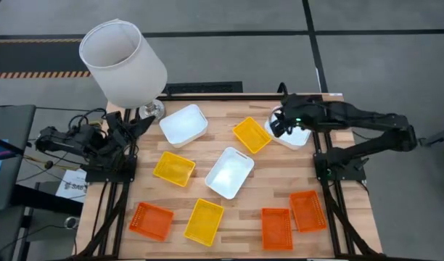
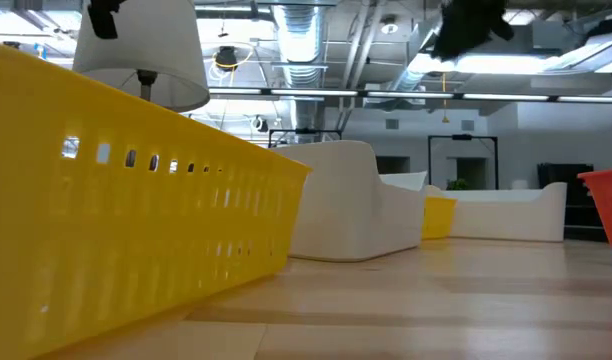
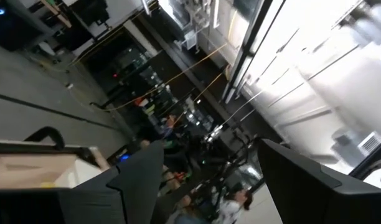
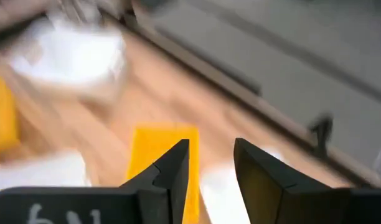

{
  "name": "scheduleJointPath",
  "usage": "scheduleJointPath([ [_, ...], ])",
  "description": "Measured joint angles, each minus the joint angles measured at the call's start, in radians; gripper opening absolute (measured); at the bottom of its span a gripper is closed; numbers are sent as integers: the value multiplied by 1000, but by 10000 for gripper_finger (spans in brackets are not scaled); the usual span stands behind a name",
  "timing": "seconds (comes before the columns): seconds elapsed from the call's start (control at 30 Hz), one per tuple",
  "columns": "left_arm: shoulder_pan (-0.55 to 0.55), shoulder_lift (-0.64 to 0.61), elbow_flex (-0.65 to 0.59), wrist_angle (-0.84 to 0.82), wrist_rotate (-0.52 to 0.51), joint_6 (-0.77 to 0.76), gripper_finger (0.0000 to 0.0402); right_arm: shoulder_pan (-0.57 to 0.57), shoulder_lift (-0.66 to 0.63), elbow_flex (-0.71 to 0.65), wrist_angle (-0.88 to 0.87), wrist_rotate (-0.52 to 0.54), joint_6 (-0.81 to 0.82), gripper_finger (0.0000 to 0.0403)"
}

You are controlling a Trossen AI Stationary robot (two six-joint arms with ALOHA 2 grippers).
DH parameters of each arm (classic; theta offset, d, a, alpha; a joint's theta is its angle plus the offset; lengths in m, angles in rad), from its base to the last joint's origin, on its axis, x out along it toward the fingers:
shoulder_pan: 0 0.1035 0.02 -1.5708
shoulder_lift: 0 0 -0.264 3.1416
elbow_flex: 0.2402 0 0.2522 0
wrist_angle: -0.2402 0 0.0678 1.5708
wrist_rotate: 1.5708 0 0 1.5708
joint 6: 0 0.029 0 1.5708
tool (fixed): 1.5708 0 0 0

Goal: Stack baskets by color
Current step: Stack the top right white bin on the bottom white bin

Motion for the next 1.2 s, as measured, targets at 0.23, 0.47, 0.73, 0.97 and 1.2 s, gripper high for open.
scheduleJointPath([
  [0.23, 0, 36, 9, -10, 30, 0, 249, -62, 153, 4, -282, -148, 9, 187],
  [0.47, 0, 36, 9, -10, 65, 0, 249, -93, 256, -91, -271, -302, -98, 222],
  [0.73, 0, 36, 9, -40, 78, -15, 249, -141, 251, -299, -106, -376, -150, 220],
  [0.97, 0, 36, 9, -57, 70, -16, 249, -215, 253, -393, 37, -388, -242, 219],
  [1.2, 0, 36, 9, -77, 67, -44, 249, -298, 272, -447, 117, -417, -321, 207],
])
